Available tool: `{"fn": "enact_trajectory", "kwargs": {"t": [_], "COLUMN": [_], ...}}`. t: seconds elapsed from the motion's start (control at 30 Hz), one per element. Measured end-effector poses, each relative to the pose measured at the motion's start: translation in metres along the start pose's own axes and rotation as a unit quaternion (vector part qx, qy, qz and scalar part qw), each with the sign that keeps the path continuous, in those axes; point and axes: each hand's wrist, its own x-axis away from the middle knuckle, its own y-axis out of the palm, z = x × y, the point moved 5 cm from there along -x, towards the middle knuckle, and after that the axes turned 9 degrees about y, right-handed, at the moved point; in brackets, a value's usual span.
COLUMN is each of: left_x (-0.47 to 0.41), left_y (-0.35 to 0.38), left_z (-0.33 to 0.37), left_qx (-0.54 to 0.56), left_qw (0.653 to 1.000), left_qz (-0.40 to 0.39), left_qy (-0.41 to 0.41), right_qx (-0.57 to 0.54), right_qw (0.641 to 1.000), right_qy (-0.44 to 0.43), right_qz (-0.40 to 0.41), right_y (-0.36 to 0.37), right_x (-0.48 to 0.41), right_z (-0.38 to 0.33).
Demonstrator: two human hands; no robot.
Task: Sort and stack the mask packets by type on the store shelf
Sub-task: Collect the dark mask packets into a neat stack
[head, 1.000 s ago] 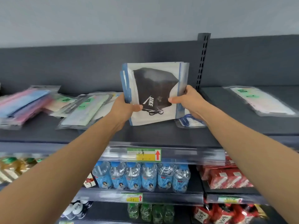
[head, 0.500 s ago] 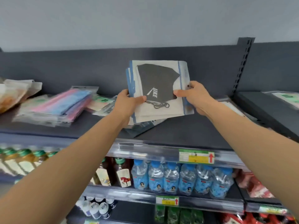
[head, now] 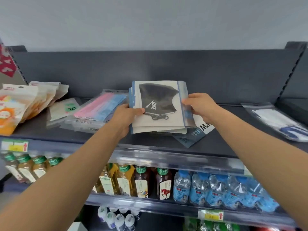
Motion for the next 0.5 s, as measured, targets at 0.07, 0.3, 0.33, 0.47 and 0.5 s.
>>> {"fn": "enact_trajectory", "kwargs": {"t": [0.07,0.3,0.33,0.47,0.5], "left_x": [-0.003,-0.007,-0.007,-0.005,-0.005], "left_y": [-0.004,0.002,0.003,0.002,0.001], "left_z": [-0.005,-0.014,-0.013,0.004,0.009], "left_qx": [-0.022,-0.019,-0.019,-0.005,0.000], "left_qw": [1.000,0.999,0.999,0.999,0.999], "left_qz": [0.000,0.011,0.012,0.014,0.019], "left_qy": [-0.012,-0.032,-0.027,0.028,0.048], "right_qx": [0.024,0.042,0.036,-0.032,-0.055], "right_qw": [0.999,0.998,0.998,0.996,0.994], "right_qy": [0.012,0.045,0.044,0.049,0.053], "right_qz": [0.030,0.018,0.002,-0.063,-0.072], "right_y": [-0.005,-0.005,-0.001,0.010,0.011], "right_x": [-0.004,-0.019,-0.021,-0.028,-0.029], "right_z": [0.003,0.010,0.009,0.000,-0.002]}}
